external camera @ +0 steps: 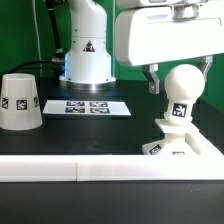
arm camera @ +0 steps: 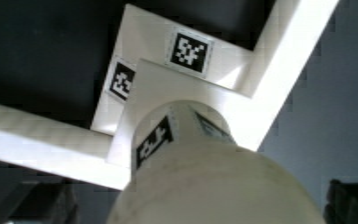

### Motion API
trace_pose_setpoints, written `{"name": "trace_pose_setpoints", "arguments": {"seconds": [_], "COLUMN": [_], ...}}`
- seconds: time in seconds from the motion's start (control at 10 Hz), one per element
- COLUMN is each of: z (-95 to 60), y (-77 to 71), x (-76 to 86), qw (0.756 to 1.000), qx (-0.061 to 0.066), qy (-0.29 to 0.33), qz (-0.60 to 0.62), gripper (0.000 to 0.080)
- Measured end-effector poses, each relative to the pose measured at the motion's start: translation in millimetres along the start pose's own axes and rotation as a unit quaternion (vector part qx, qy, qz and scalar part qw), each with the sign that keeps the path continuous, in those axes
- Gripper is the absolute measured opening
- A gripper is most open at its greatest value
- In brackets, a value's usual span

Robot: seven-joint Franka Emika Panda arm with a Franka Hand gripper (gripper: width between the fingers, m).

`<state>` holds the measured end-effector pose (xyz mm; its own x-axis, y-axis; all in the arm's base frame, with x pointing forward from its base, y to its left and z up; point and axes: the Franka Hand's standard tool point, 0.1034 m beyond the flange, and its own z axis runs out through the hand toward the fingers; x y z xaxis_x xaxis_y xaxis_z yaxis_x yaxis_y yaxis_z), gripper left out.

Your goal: Assemble lamp

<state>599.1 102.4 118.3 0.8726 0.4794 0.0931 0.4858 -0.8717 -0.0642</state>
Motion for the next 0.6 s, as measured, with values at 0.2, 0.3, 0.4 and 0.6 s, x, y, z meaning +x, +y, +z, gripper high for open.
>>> {"name": "trace_pose_setpoints", "arguments": {"seconds": [0.2,0.3,0.4,0.6], "z": [0.5,1.5,1.6,0.0], "y": [0.0,0.8,0.6,1.8], "x": [4.1,5.0,5.9,9.0], "qw": [0.996,0.991,0.984,0.971], "qx": [-0.012,-0.014,-0.016,-0.019], "qy": [-0.01,-0.015,-0.016,-0.016], "qz": [-0.091,-0.133,-0.179,-0.238], "gripper": [0.0699,0.0699,0.0699,0.0699]}}
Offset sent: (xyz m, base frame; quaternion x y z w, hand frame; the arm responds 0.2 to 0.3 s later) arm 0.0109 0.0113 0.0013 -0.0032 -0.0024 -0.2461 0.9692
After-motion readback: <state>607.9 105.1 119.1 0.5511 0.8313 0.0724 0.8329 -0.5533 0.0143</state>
